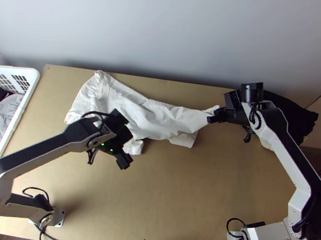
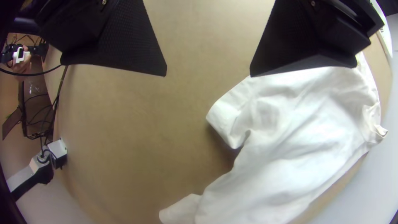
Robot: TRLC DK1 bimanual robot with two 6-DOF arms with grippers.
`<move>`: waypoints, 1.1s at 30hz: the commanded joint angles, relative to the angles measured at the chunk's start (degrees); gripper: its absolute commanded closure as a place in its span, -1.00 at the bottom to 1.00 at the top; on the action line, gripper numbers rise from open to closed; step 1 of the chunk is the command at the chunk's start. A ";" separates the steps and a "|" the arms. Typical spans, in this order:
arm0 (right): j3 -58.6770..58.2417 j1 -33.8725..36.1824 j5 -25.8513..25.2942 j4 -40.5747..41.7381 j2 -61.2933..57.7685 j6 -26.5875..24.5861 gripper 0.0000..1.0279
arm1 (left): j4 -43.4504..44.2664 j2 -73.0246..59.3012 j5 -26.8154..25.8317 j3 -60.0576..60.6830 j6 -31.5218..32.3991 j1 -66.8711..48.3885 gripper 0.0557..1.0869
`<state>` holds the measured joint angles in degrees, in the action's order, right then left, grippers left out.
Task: Fold the t-shirt
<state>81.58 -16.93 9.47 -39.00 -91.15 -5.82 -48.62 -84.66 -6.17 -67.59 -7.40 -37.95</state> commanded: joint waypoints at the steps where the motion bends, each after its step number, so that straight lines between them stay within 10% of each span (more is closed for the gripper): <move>1: -1.69 -0.30 0.02 0.07 1.86 0.11 0.95 | 3.80 -5.95 1.52 -0.08 0.63 -2.04 -0.90; 13: -4.06 -0.12 -0.07 -0.02 5.11 -0.42 0.95 | 10.04 -15.09 3.80 -3.16 2.30 -2.12 -0.88; 22: -4.76 0.23 -0.07 0.07 6.25 -0.59 0.95 | 10.04 -19.58 3.80 -5.44 1.16 -1.77 -0.27; 28: -4.68 0.32 -0.07 0.07 6.34 -0.50 0.95 | 10.04 -20.54 0.99 -5.88 0.81 -0.81 0.93; 33: -4.24 0.67 -0.07 0.07 6.78 -0.24 0.95 | 8.10 -16.50 0.99 -6.50 0.98 -0.28 0.93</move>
<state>76.97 -16.62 9.43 -38.98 -84.95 -6.35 -38.85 -103.98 -4.32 -73.19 -6.26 -38.92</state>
